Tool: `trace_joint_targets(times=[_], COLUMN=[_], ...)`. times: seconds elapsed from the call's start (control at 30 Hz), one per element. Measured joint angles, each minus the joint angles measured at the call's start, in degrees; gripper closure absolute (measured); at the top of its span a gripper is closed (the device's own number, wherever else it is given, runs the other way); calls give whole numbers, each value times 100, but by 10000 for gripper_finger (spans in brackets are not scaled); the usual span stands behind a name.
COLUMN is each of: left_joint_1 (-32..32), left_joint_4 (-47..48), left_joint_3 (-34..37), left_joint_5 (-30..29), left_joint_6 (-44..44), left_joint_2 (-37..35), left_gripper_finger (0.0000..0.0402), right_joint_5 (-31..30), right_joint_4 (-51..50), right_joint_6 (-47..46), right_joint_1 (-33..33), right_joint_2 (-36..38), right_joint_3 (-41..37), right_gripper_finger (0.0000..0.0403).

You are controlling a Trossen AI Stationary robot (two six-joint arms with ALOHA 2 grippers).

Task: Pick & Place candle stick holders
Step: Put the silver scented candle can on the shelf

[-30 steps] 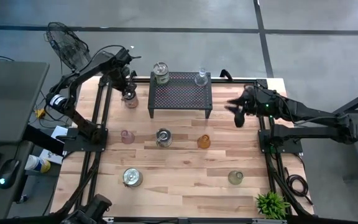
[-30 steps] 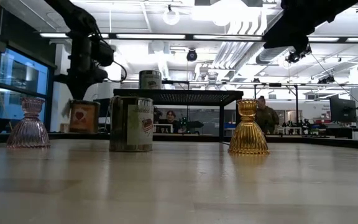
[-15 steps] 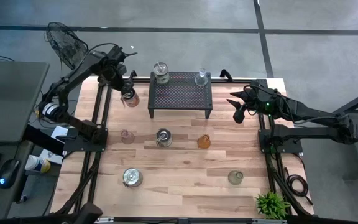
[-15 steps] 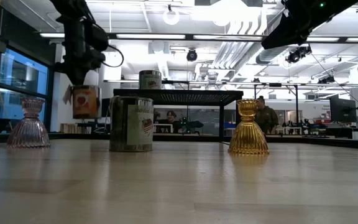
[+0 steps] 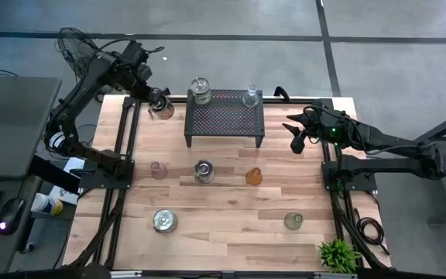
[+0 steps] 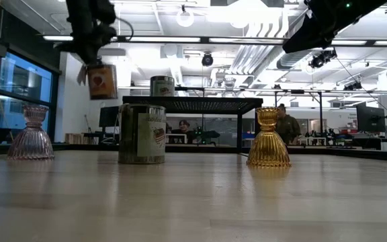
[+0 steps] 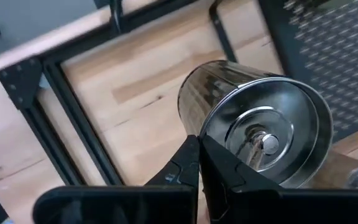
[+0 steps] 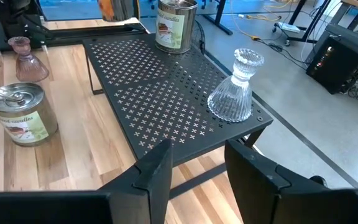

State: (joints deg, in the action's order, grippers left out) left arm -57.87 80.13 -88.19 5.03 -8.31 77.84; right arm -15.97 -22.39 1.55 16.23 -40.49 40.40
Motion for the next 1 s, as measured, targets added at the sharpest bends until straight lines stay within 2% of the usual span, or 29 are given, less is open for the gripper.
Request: trace_joint_targets(times=[0.17, 0.43, 0.67, 1.0], left_joint_1=[339, 1160, 1890, 2561], left_joint_4=[87, -164, -264, -266], left_joint_3=[-461, -818, -1341, -2135], left_joint_5=[11, -91, -348, -472], left_joint_6=[-286, -896, -1166, -1306], left_joint_2=[0, 76, 588, 1519], left_gripper_finger=[401, 401, 401, 401], right_joint_5=[2, 2, 2, 2], right_joint_4=[0, 0, 0, 0], right_joint_6=[1, -1, -1, -1], right_joint_1=[0, 0, 0, 0], right_joint_2=[2, 0, 0, 0], right_joint_3=[0, 0, 0, 0], right_gripper_finger=[263, 263, 263, 263])
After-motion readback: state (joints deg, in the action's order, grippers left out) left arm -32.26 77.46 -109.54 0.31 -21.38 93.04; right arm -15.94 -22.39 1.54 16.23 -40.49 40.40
